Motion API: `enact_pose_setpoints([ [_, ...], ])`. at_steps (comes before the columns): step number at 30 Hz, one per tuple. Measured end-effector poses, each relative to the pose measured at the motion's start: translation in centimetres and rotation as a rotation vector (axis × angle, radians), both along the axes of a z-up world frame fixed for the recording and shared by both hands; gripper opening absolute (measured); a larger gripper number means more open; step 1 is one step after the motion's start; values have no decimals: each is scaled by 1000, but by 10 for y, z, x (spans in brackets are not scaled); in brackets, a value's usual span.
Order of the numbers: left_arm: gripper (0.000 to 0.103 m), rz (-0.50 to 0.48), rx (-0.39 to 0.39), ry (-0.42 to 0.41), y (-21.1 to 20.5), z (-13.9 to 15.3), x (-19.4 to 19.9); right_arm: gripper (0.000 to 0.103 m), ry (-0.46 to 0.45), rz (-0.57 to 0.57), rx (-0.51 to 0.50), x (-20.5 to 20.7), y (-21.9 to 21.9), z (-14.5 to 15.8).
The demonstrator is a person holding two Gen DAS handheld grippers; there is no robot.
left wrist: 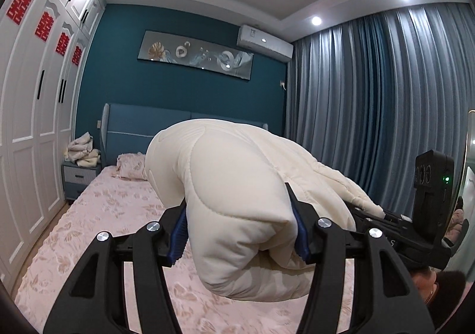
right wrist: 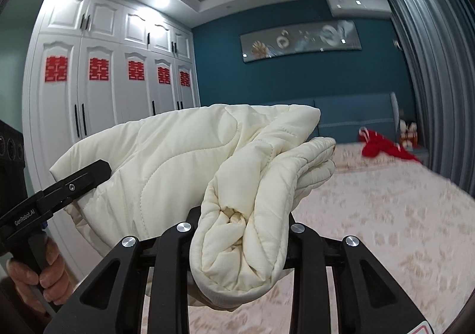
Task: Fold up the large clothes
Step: 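Lift the cream bundle off the bed with both tools and turn it over, then lower the bundle onto the bed with both tools and open them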
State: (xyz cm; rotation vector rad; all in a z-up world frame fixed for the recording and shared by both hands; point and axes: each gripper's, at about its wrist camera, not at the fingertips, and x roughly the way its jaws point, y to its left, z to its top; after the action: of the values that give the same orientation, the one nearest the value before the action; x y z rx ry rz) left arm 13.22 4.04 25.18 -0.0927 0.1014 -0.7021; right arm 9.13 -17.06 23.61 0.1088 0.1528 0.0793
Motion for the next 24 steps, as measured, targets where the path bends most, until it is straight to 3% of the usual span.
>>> enact_pose_setpoints([
  [6, 57, -1, -16, -27, 14, -22, 34, 28, -13, 4, -35, 40, 9, -15],
  [10, 59, 10, 5, 6, 9, -68, 69, 28, 38, -2, -30, 73, 3, -53],
  [12, 61, 22, 29, 44, 3, -101, 89, 28, 102, -11, -4, 97, -3, -87],
  [14, 62, 28, 51, 116, -3, -138, 109, 28, 164, -27, 13, 114, -6, -119],
  [16, 64, 37, 77, 246, -9, -193, 131, 28, 264, -43, 45, 131, -15, -169],
  [19, 70, 67, 121, 489, -10, -275, 149, 30, 483, -55, 100, 142, -24, -254],
  [20, 80, 76, 133, 596, -6, -308, 148, 33, 571, -50, 133, 140, -28, -284],
  [21, 88, 74, 114, 633, 0, -323, 141, 41, 593, -33, 171, 133, -32, -301],
  [22, 90, 82, 81, 667, 11, -336, 129, 43, 569, -25, 217, 116, -38, -313],
  [24, 93, 96, 38, 719, 32, -345, 108, 61, 578, -4, 282, 87, -50, -322],
])
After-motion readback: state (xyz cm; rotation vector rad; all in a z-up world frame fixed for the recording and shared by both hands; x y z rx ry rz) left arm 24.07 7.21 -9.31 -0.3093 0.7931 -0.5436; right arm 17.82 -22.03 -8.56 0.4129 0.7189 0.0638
